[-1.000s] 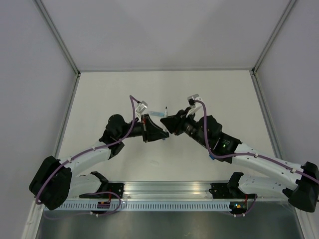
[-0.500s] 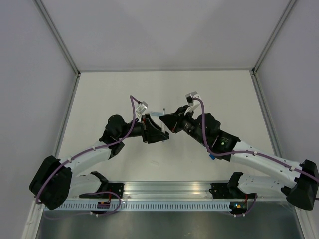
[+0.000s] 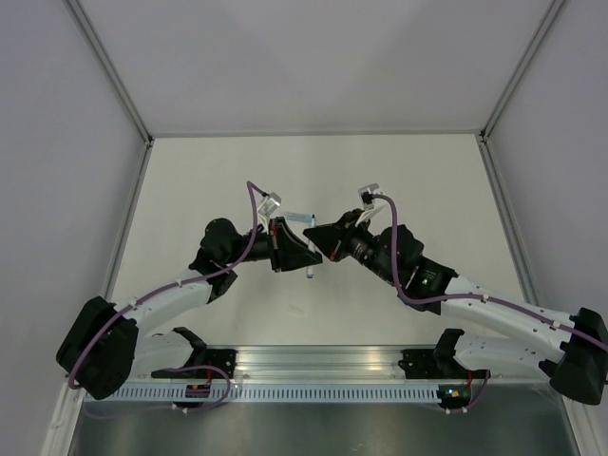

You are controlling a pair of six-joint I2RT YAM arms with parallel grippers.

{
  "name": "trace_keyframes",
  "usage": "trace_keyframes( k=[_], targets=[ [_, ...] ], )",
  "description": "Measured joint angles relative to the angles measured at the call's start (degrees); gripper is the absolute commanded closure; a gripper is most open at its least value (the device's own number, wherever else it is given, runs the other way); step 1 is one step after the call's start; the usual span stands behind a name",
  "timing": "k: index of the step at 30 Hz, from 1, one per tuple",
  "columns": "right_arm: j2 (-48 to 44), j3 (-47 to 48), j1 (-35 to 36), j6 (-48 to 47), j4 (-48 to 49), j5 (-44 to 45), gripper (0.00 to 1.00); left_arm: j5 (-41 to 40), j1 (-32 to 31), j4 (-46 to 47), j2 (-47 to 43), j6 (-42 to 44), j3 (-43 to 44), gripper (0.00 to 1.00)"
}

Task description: Insert the pens into the pen caps

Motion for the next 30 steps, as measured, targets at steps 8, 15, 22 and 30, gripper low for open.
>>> trace_keyframes(
  k=[8, 15, 22, 30],
  targets=[
    [-0.02, 1.07, 0.04, -0.35, -3.91, 0.37, 0.37, -0.13, -0.22, 0.0, 0.31, -0.63, 0.22, 0.98],
    [-8.76, 2.34, 0.04, -0.46, -20.65, 1.81, 0.34, -12.09, -0.22, -12.59, -2.91, 3.21, 0.83, 0.98],
    [-11.02, 9.42, -1.25, -0.92, -45.05, 20.37, 0.35, -27.1, -0.24, -23.78, -11.3, 8.33, 0.85, 0.98],
    [13.7, 21.97, -5.44, -11.74, -63.82, 20.7, 0.37, -43.69, -0.24, -31.15, -24.04, 10.19, -0.59, 0.98]
  ],
)
